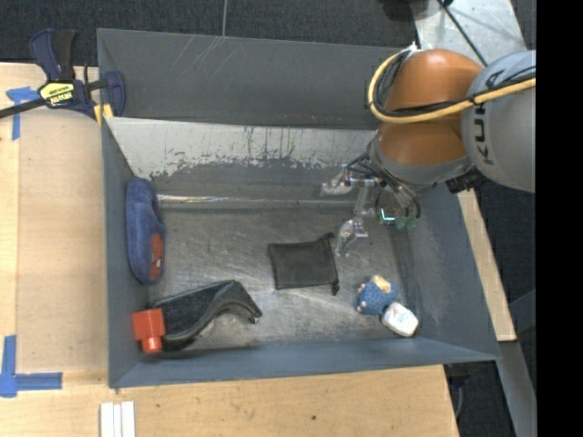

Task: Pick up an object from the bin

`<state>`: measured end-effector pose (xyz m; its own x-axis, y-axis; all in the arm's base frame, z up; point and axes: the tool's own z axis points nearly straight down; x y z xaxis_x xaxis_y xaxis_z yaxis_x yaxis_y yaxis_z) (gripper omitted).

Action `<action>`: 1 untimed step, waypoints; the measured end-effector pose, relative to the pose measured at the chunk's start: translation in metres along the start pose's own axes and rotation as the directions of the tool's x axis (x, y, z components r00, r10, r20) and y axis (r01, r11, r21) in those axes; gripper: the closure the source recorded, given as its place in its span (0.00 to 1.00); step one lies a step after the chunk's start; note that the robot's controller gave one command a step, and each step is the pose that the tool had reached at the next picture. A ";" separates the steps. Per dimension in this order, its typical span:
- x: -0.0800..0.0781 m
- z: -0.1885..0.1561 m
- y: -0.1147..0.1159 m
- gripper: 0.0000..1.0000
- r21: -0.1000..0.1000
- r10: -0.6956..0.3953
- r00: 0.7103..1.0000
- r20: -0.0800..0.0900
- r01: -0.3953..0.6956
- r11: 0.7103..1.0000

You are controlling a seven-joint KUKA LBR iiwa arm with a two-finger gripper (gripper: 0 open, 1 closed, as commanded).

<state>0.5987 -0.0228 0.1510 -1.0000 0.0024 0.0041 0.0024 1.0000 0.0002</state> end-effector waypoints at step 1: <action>-0.011 0.073 0.021 0.00 0.005 -0.666 0.746 0.006 0.666 0.746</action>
Offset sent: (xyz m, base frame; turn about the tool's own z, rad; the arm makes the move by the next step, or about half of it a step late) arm 0.0083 0.0205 -0.0762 -0.7299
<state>0.6090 -0.0018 0.0779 -0.7472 -0.6646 -0.0033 -0.6646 0.7472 -0.0023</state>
